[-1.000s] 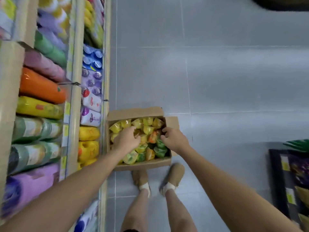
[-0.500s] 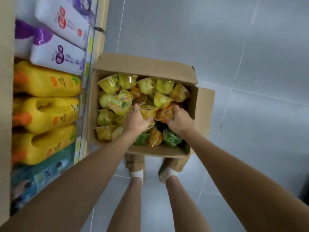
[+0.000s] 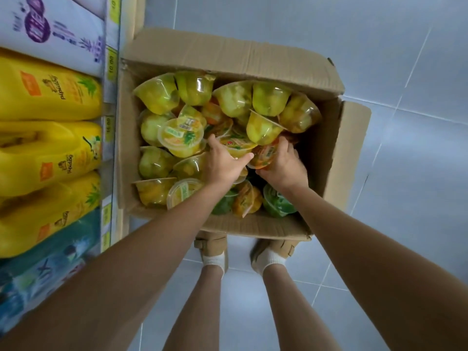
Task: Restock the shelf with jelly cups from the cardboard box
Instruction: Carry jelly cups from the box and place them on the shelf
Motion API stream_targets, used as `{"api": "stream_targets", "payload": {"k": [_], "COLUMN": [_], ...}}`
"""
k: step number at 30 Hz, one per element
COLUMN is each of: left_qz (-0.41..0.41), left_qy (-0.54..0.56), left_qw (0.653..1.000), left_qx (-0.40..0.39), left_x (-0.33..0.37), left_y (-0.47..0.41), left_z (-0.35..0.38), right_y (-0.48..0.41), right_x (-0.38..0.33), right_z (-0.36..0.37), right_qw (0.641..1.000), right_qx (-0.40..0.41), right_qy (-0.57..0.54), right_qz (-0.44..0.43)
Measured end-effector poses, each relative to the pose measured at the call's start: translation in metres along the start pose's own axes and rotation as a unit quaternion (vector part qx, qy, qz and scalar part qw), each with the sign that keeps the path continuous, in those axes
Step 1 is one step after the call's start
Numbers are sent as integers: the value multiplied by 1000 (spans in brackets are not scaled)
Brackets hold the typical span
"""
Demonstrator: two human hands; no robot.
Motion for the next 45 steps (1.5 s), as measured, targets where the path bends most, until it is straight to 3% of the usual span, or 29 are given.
{"api": "stream_targets", "payload": {"k": [12, 22, 27, 36, 45], "left_qz": [-55, -2, 44, 169, 269], "left_qy": [142, 125, 111, 8, -43], "left_qw": [988, 992, 993, 984, 955], "left_qx": [0, -19, -25, -55, -114], "left_x": [-4, 46, 87, 138, 154], "left_y": [38, 144, 213, 356, 480], "left_z": [-42, -137, -193, -279, -270], "right_y": [29, 140, 219, 397, 552], "right_x": [-9, -50, -70, -89, -34], "right_z": [-29, -131, -195, -270, -263], "right_qw": [993, 987, 983, 939, 890], "right_qx": [-39, -49, -8, 85, 177], "right_qy": [-108, -148, -180, -327, -400], "right_qz": [22, 24, 32, 70, 128]}}
Point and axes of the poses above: each hand's wrist, its own y-axis away from the middle knuckle, its own z-axis out of the palm, x = y × z, the point moved 4 cm from there along -y, towards the middle knuckle, and after that the axes turned 3 degrees about z, right-handed, at the moved point
